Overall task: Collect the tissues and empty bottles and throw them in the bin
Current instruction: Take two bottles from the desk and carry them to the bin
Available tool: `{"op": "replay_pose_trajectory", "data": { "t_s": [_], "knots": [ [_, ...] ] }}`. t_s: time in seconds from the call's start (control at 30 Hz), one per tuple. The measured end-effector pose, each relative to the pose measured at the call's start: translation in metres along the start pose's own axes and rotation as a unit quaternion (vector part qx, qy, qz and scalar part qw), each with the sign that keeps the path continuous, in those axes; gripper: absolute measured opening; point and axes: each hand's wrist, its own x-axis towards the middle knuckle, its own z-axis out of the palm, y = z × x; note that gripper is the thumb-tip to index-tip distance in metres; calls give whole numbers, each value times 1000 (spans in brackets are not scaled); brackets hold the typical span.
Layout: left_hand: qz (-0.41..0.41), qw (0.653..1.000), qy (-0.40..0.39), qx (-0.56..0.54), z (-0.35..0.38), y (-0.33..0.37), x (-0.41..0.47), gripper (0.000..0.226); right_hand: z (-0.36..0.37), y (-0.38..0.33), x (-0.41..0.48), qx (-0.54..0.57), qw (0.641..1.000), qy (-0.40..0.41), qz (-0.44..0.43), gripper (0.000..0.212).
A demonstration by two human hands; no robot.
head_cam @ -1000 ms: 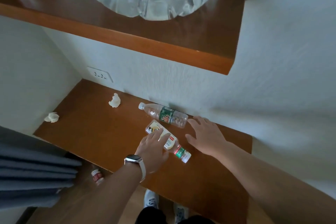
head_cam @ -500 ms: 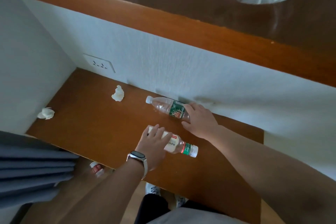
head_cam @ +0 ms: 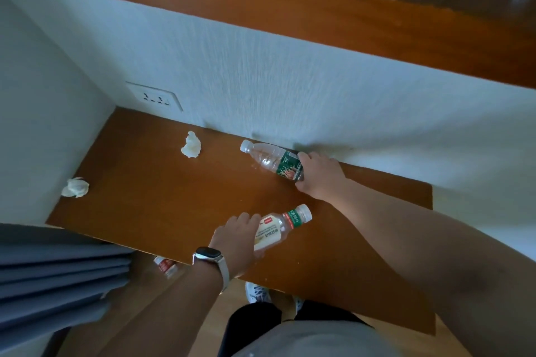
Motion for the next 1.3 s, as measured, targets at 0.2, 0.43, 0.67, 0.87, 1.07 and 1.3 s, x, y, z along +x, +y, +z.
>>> {"op": "replay_pose_trajectory", "data": {
  "t_s": [0.2, 0.43, 0.67, 0.87, 1.07, 1.3],
  "knots": [
    [-45, 995, -29, -82, 3, -17, -11, 65, 7, 1, -14, 23, 999, -8, 40, 65],
    [-70, 988, 18, -134, 1, -37, -23, 70, 12, 9, -57, 33, 993, 50, 104, 67],
    [-79, 948, 65, -301, -3, -23, -21, 64, 9, 24, -107, 162, 965, 114, 171, 60],
    [-15, 929, 54, -366, -8, 29, -1, 58, 4, 53, -162, 254, 929, 158, 216, 55],
    [61, 926, 31, -370, -22, 106, 6, 57, 2, 94, -230, 329, 880, 208, 272, 45],
    [126, 920, 21, -370, -25, 221, -5, 53, 6, 146, -336, 411, 812, 271, 313, 51]
  ]
}}
